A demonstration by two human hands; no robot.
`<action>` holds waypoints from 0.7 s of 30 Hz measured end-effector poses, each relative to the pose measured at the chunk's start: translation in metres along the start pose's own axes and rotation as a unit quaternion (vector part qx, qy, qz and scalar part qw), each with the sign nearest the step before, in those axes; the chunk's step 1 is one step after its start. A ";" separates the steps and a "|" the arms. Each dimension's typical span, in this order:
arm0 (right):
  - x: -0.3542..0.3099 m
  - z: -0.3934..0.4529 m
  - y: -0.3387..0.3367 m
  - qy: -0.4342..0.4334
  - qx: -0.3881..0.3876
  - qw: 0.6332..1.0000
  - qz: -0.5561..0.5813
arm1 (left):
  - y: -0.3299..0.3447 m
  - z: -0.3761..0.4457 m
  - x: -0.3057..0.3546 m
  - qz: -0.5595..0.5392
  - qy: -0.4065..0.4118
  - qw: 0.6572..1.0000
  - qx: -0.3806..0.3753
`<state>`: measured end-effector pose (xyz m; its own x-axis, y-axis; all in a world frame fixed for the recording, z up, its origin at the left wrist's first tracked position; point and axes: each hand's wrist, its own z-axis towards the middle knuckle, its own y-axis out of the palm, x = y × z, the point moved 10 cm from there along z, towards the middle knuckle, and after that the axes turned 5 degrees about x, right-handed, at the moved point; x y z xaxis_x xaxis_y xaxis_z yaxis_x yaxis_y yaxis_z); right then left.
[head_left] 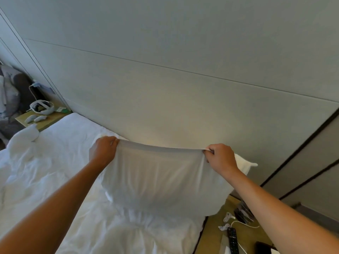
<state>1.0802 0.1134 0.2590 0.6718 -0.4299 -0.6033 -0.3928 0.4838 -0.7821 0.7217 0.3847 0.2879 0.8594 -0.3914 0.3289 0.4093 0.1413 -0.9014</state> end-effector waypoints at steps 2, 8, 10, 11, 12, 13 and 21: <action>0.016 0.004 0.031 0.034 -0.034 0.999 -0.010 | 0.038 0.007 -0.013 0.012 0.004 0.999 -0.038; 0.025 0.024 0.089 0.064 -0.056 0.996 -0.027 | 0.113 0.037 -0.042 -0.012 0.007 0.996 -0.083; 0.024 0.033 0.084 0.064 -0.055 0.996 -0.026 | 0.115 0.047 -0.034 -0.029 0.019 0.995 -0.092; 0.023 0.037 0.080 0.061 -0.053 0.996 -0.024 | 0.115 0.052 -0.030 -0.037 0.029 0.994 -0.097; 0.022 0.040 0.078 0.058 -0.051 0.997 -0.027 | 0.119 0.056 -0.028 -0.040 0.040 0.993 -0.107; 0.022 0.044 0.079 0.055 -0.048 0.997 -0.031 | 0.126 0.061 -0.028 -0.040 0.048 0.990 -0.122; 0.030 0.042 0.086 0.059 -0.010 0.997 -0.045 | 0.169 0.074 -0.059 0.019 0.042 0.981 -0.187</action>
<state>1.0927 0.1742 0.1800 0.6261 -0.5589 -0.5437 -0.3471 0.4246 -0.8362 0.7631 0.4989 0.1366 0.8376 -0.4675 0.2827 0.2224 -0.1809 -0.9580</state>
